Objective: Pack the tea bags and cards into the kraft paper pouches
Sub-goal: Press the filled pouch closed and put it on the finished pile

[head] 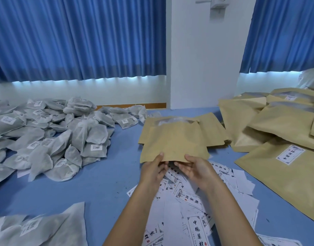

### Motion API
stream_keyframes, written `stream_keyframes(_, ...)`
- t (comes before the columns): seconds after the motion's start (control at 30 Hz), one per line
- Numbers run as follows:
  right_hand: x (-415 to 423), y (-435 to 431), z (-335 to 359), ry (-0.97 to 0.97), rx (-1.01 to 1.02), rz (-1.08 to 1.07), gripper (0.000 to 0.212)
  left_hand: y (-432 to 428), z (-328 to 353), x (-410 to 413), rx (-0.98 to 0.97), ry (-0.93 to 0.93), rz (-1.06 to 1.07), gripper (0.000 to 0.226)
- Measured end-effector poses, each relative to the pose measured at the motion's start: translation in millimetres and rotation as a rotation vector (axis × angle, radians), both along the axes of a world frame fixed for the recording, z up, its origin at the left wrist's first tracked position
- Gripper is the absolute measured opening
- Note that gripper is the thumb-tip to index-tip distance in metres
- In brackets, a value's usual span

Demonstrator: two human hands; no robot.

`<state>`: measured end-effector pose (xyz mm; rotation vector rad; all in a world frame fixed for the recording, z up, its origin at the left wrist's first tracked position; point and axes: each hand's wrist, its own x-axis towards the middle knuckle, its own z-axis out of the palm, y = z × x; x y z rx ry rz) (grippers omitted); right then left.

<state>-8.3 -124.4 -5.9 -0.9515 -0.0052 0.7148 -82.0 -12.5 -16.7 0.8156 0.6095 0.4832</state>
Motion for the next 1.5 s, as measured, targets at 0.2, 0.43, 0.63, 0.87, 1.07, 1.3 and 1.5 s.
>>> stream_keyframes(0.2,12.5,-15.7,-3.4,-0.152,-0.288,-0.132,0.010,9.6,-1.6,-6.2,0.043,-0.032,0.183,0.012)
stream_keyframes(0.43,10.9,-13.8,-6.7,-0.283,-0.422,-0.110,0.019,12.3,-1.8,-9.8,0.052,-0.019,0.201,0.017)
stream_keyframes(0.63,8.4,-14.7,-6.7,-0.217,-0.312,-0.147,0.021,8.1,-1.8,-8.1,0.036,-0.005,0.217,0.017)
stream_keyframes(0.87,9.3,-11.6,-9.0,-0.280,-0.366,-0.184,0.022,7.0,-0.9,-9.8,0.044,0.006,0.216,0.015)
stream_keyframes(1.07,1.2,-4.2,-8.3,-0.073,-0.134,-0.120,0.016,5.4,-0.2,-11.3,0.002,-0.006,0.186,0.010)
stream_keyframes(1.3,11.8,-12.8,-11.5,-0.104,-0.227,-0.191,0.017,43.5,4.4,-31.0,0.156,0.157,0.206,0.015)
stream_keyframes(1.5,8.7,-8.9,-11.1,-0.067,-0.111,-0.264,0.015,34.4,7.1,-27.9,0.127,0.164,0.148,0.016)
